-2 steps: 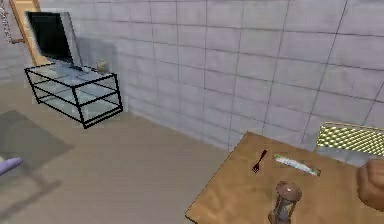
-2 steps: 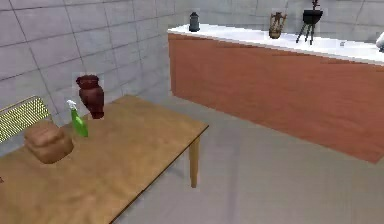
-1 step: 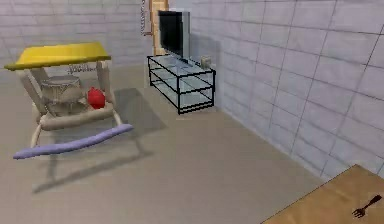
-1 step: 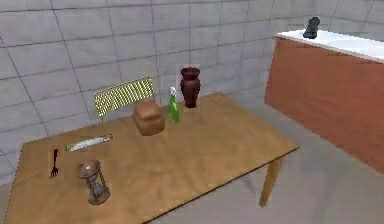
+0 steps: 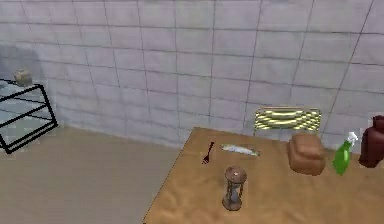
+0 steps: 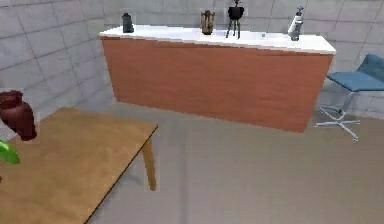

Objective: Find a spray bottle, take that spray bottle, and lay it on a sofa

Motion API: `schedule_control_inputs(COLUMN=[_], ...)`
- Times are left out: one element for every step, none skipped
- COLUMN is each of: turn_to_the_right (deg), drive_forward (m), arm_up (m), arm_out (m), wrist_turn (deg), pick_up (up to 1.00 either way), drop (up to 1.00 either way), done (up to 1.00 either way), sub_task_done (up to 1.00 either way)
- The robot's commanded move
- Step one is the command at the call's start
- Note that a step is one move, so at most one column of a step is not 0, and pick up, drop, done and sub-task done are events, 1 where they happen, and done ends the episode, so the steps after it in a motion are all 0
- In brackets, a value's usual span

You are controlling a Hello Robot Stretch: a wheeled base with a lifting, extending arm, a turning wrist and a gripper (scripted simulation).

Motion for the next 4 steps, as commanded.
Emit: schedule_control_inputs(turn_to_the_right=[45.0, 33.0, 0.0, -45.0], drive_forward=[0.00, 0.00, 0.60, 0.00], arm_up=[0.00, 0.00, 0.00, 0.00], arm_out=[0.00, 0.00, 0.00, 0.00], wrist_turn=[0.0, 0.0, 0.0, 0.0], pick_up=[0.00, 0.00, 0.00, 0.00], drop=[0.00, 0.00, 0.00, 0.00], done=[0.00, 0.00, 0.00, 0.00], sub_task_done=[0.00, 0.00, 0.00, 0.00])
